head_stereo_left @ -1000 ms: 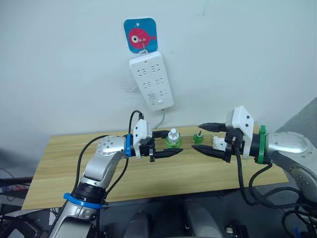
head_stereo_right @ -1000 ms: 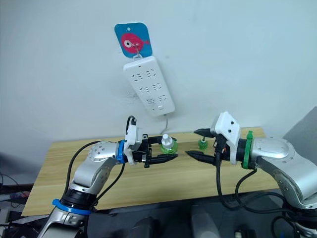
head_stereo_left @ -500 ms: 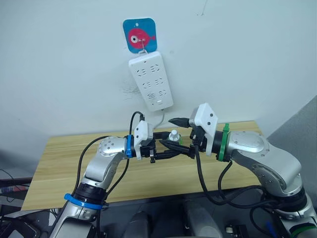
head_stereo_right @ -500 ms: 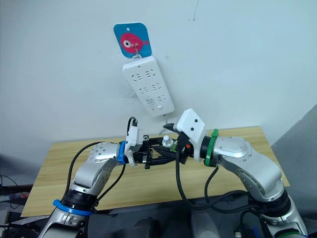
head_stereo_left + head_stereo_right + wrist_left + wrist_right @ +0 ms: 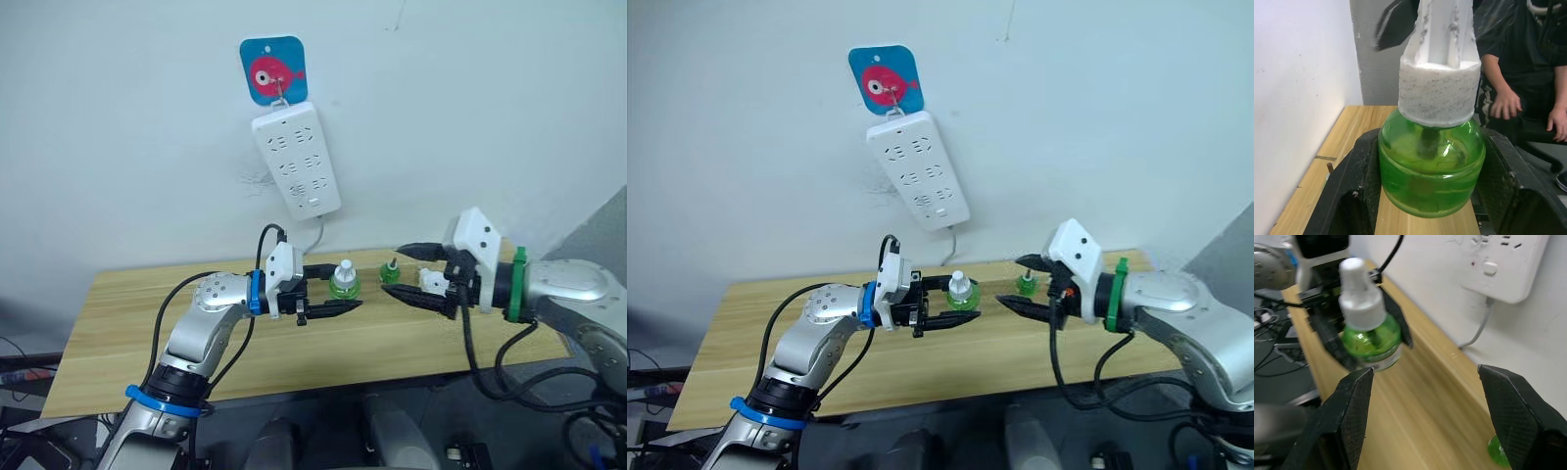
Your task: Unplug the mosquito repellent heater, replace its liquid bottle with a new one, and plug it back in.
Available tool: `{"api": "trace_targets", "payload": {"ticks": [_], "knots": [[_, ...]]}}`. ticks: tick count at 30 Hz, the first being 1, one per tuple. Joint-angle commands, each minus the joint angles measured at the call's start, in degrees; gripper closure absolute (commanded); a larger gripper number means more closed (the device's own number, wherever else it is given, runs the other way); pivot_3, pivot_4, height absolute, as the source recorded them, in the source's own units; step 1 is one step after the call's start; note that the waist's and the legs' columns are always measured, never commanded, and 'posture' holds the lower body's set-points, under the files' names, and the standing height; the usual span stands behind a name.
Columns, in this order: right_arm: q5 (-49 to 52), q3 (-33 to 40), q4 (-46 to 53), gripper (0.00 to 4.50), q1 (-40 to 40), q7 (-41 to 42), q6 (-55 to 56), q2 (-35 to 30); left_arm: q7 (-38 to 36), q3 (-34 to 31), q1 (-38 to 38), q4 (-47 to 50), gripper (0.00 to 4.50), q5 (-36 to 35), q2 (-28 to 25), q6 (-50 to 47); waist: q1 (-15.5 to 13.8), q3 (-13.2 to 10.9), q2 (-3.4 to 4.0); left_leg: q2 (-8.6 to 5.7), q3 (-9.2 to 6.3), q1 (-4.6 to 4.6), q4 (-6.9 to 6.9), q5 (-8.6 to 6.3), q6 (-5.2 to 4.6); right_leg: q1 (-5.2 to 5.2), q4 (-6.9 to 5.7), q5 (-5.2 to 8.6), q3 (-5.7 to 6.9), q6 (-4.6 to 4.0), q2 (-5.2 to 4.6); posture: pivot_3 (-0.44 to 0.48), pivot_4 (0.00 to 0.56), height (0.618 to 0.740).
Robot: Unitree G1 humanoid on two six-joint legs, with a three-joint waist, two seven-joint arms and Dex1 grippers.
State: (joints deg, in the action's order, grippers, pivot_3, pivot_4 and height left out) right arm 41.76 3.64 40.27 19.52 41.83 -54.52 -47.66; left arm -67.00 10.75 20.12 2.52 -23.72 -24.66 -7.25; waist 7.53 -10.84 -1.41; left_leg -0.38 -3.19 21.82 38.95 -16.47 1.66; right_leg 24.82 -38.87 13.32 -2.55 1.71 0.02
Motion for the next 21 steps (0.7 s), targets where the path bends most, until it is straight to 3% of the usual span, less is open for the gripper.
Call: {"api": "trace_targets", "payload": {"ticks": [1, 5, 14, 18, 21], "knots": [[6.20, 2.24, 2.65, 0.97, 3.28, 0.18, -1.01, 1.14, -0.34, -0.55, 0.19, 1.93, 2.20, -0.32, -0.24, 0.80, 0.31, 0.00, 0.00, 0.01, 0.01, 0.00, 0.00, 0.00, 0.00, 0.00, 0.00, 0.00, -0.01, 0.00, 0.01, -0.182, 0.142, 0.740], [9.12, -0.73, 2.67, 0.97, 7.36, -4.03, -2.98, 5.25, -0.51, -0.35, 0.21, 1.80, 2.20, -0.20, -0.27, 0.94, 0.44, 0.00, 0.00, 0.03, 0.00, -0.01, 0.00, 0.00, 0.00, 0.00, -0.02, 0.00, -0.02, 0.00, 0.04, -0.182, 0.142, 0.740], [2.51, -11.67, -2.10, 0.97, 12.94, -8.02, -1.23, 12.70, -0.77, -0.06, -0.19, 1.94, 2.20, -0.05, -0.25, 1.38, 0.43, 0.01, 0.02, 0.01, -0.02, 0.01, 0.01, 0.00, 0.00, 0.01, -0.01, 0.00, -0.01, 0.00, 0.00, -0.175, 0.141, 0.740], [1.80, -12.69, -2.80, 1.86, 12.44, -7.13, -0.69, 13.57, -0.58, 0.03, -0.42, 2.33, 2.20, 0.03, -0.12, 1.38, 0.40, 0.01, 0.02, 0.00, -0.07, 0.03, 0.01, 0.00, 0.00, 0.01, 0.00, 0.00, -0.01, 0.00, -0.04, -0.166, 0.142, 0.740], [2.20, -12.31, -2.41, 3.06, 11.84, -6.38, -0.30, 13.34, -0.40, -0.10, -0.78, 2.65, 2.20, 0.03, -0.26, 1.32, 0.39, 0.01, 0.03, 0.00, -0.13, 0.02, 0.01, 0.00, 0.00, 0.01, -0.01, 0.00, 0.00, 0.00, -0.06, -0.160, 0.140, 0.740]]}}
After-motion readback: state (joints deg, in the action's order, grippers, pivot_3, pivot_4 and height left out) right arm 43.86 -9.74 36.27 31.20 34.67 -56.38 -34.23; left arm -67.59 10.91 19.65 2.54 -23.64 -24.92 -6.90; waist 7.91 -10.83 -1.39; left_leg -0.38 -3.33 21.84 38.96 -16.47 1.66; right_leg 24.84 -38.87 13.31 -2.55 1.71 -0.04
